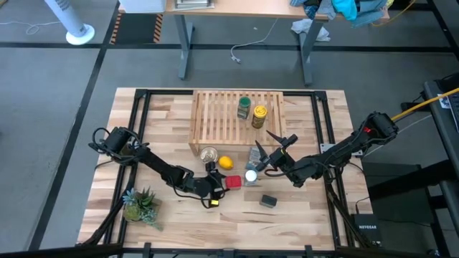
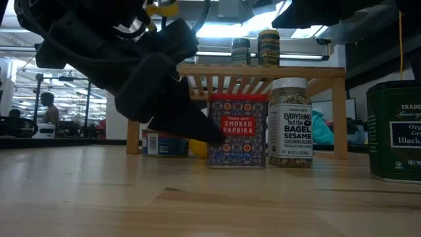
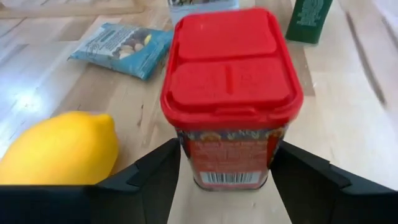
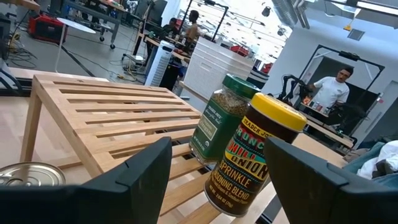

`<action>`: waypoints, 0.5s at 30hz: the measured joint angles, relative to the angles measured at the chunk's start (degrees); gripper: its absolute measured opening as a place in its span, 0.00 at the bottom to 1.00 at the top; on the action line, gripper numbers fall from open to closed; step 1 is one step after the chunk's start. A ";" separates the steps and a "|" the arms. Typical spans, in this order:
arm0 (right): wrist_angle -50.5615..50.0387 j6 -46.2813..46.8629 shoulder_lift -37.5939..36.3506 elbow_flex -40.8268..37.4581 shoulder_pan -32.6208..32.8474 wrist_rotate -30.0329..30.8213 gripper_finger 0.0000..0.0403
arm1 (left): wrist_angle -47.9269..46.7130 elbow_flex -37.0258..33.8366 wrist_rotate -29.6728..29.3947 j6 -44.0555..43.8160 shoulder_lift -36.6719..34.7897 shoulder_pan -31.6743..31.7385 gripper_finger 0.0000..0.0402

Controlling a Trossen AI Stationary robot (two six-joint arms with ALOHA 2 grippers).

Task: Shelf spices
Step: Remove the red seasoning can from the shelf

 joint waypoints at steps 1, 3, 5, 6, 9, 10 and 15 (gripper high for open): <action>0.02 0.00 0.00 0.00 0.00 0.00 0.64 | -0.08 -0.02 0.00 0.57 0.00 -0.08 0.58; 0.02 0.00 0.00 0.00 0.00 0.00 0.64 | -0.03 0.00 0.02 1.16 -0.01 -0.15 0.58; 0.02 0.00 0.00 0.00 0.00 0.00 0.64 | -0.06 0.00 0.04 1.21 -0.33 -0.39 0.58; 0.04 0.02 0.00 0.00 0.00 0.00 0.64 | -0.15 -0.02 0.04 1.29 -0.75 -0.60 0.58; 0.04 0.00 0.00 0.00 0.00 0.00 0.64 | -0.96 -0.04 0.04 2.48 -3.03 -1.55 0.58; 0.04 -0.02 0.00 0.00 0.00 0.00 0.64 | -1.64 -0.02 0.04 2.71 -4.13 -1.95 0.58; 0.00 -2.79 -1.04 0.00 0.00 1.16 0.64 | -6.75 -0.04 -1.33 5.30 -11.36 -3.85 0.58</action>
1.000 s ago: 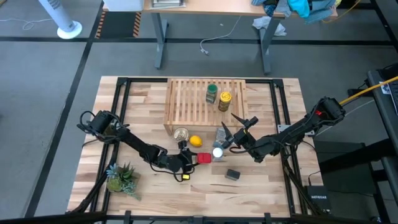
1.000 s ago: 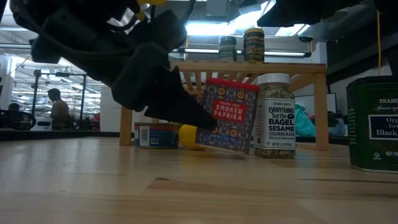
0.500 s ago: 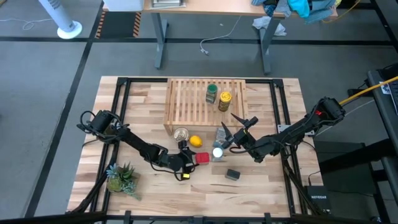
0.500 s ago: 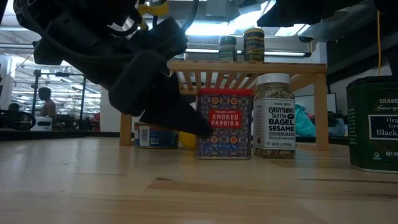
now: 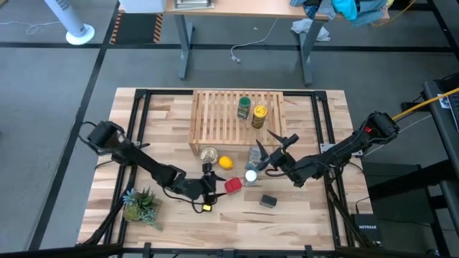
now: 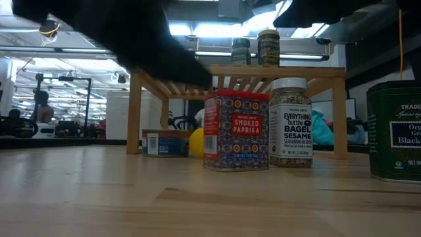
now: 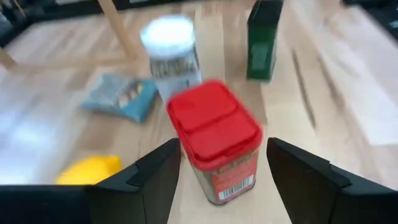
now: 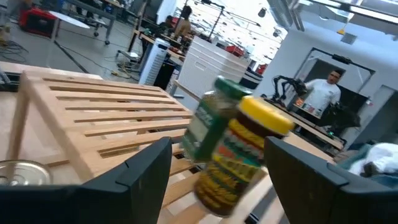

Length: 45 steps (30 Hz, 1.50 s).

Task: Shelf spices
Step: Remove the red seasoning can from the shelf, then remove the yellow seasoning bottle from the shelf

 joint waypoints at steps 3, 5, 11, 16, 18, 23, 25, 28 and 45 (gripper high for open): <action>0.13 -3.11 -3.10 0.00 0.29 1.51 0.64 | -1.98 0.01 -1.32 2.62 -4.78 -1.01 0.58; 0.03 -5.24 -5.92 0.00 0.69 2.09 0.64 | -2.91 0.01 -2.05 5.35 -7.93 -1.38 0.58; 0.07 -13.45 -15.75 0.00 3.71 7.01 0.64 | -6.02 0.00 -3.53 12.16 -15.67 -1.59 0.58; -0.04 -18.05 -22.91 0.00 6.08 11.96 0.64 | -11.04 0.01 -13.16 18.22 -21.36 -1.59 0.58; -0.05 -18.07 -25.35 0.00 7.29 11.98 0.64 | -13.03 -0.01 -16.11 20.45 -24.28 -1.44 0.58; -2.39 -18.08 -30.27 0.00 11.85 11.96 0.64 | -22.50 -0.01 -17.41 21.43 -34.64 -0.95 0.58; -6.14 -17.96 -32.09 -0.04 14.56 11.95 0.64 | -29.62 0.01 -17.30 18.45 -39.63 -0.36 0.58; -10.93 -16.21 -34.68 -1.48 19.71 11.94 0.64 | -37.75 -1.65 -17.17 12.99 -46.41 1.20 0.58; -12.11 -10.02 -57.48 -21.50 33.22 5.19 0.64 | -4.81 -35.35 1.18 19.61 -66.30 11.60 0.58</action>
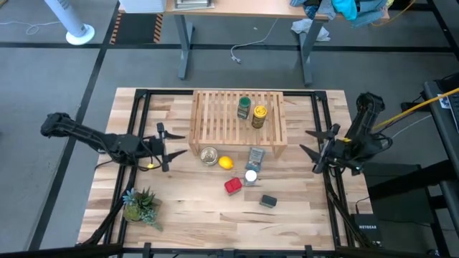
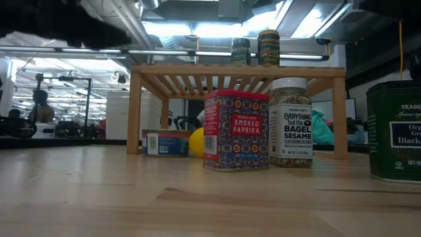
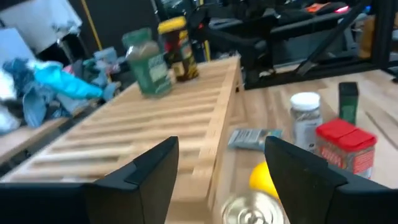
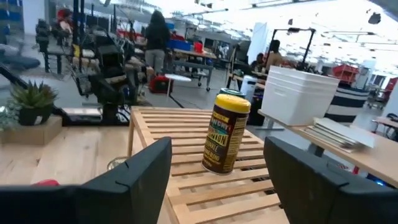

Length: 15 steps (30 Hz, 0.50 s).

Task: Shelf spices
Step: Remove the yellow seasoning bottle from the shelf

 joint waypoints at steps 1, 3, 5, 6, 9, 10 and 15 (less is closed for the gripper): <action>0.02 1.00 -0.74 -1.06 -0.89 -1.11 0.64 | 0.07 -0.75 0.34 -0.74 0.00 0.63 0.58; -0.01 2.57 -1.96 -2.94 -3.14 -2.63 0.64 | 0.06 -1.90 1.52 -1.88 0.13 1.94 0.58; 0.02 3.91 -2.69 -4.66 -5.66 -4.92 0.64 | 1.42 -3.05 4.01 -2.37 0.11 3.29 0.58; 0.03 4.42 -2.81 -5.44 -7.06 -6.57 0.64 | 2.53 -3.65 5.64 -2.28 0.12 4.05 0.58; -0.08 5.91 -3.24 -7.21 -11.15 -13.12 0.64 | 7.84 -5.28 10.85 -0.37 0.19 6.43 0.58; 0.02 6.59 -3.27 -7.61 -12.55 -15.38 0.64 | 9.47 -5.72 12.40 0.16 0.17 7.28 0.58; -2.79 12.16 -3.26 -9.21 -20.25 -23.31 0.64 | 13.27 -7.09 16.80 1.11 0.15 11.91 0.58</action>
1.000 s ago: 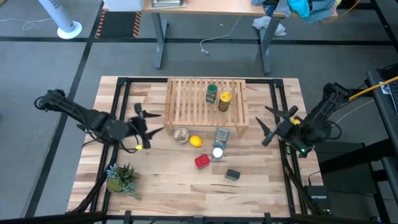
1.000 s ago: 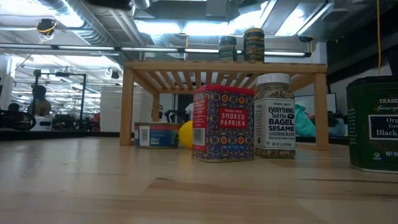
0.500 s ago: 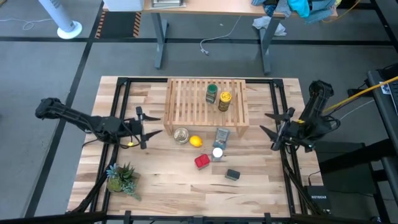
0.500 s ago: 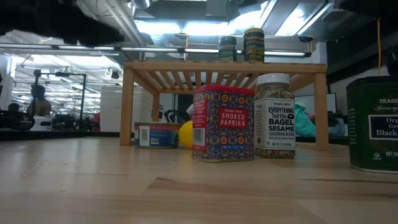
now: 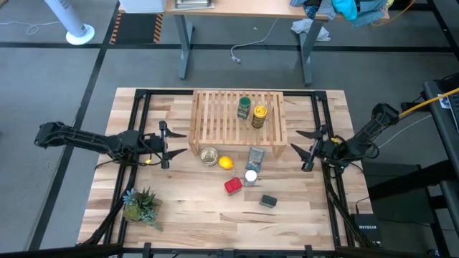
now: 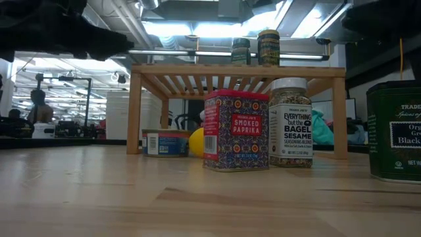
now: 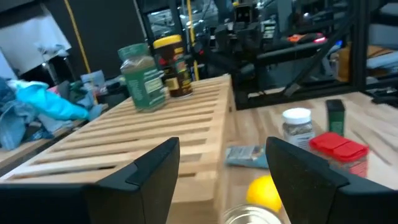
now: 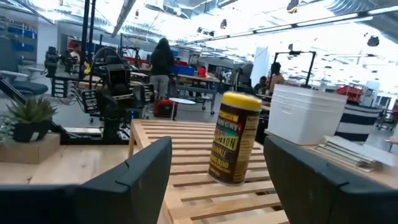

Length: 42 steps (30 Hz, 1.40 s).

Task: Shelf spices
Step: Remove the yellow seasoning bottle from the shelf

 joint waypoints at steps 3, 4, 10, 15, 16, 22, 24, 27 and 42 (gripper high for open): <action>-4.92 4.75 0.05 -0.22 -4.79 -4.94 0.64 | -0.38 0.00 1.14 0.06 0.11 1.98 0.58; -6.38 6.22 0.06 -0.22 -6.39 -6.94 0.64 | -0.42 0.00 1.15 0.26 0.11 2.29 0.58; -9.75 13.03 0.14 -0.22 -16.86 -18.13 0.64 | -0.42 0.00 1.32 0.45 0.11 2.78 0.58; -10.05 15.78 1.02 -0.22 -25.76 -23.66 0.64 | -0.46 0.00 1.32 -0.45 0.13 2.73 0.58; -10.02 15.87 1.07 -0.22 -27.37 -25.56 0.64 | -0.44 0.00 1.32 -0.28 0.13 2.73 0.58; -8.95 18.62 1.22 -0.22 -36.07 -37.58 0.64 | -0.58 0.00 1.29 0.16 0.13 2.73 0.58; -9.21 20.26 1.25 -0.22 -38.55 -40.68 0.64 | -0.70 0.00 1.30 0.11 0.13 2.71 0.58; -9.17 21.85 1.25 -0.22 -41.53 -45.42 0.64 | -1.03 0.00 1.29 0.05 0.13 2.71 0.58; -6.02 22.04 8.73 -0.20 -52.99 -54.93 0.64 | -15.90 0.00 1.29 0.01 0.14 2.69 0.58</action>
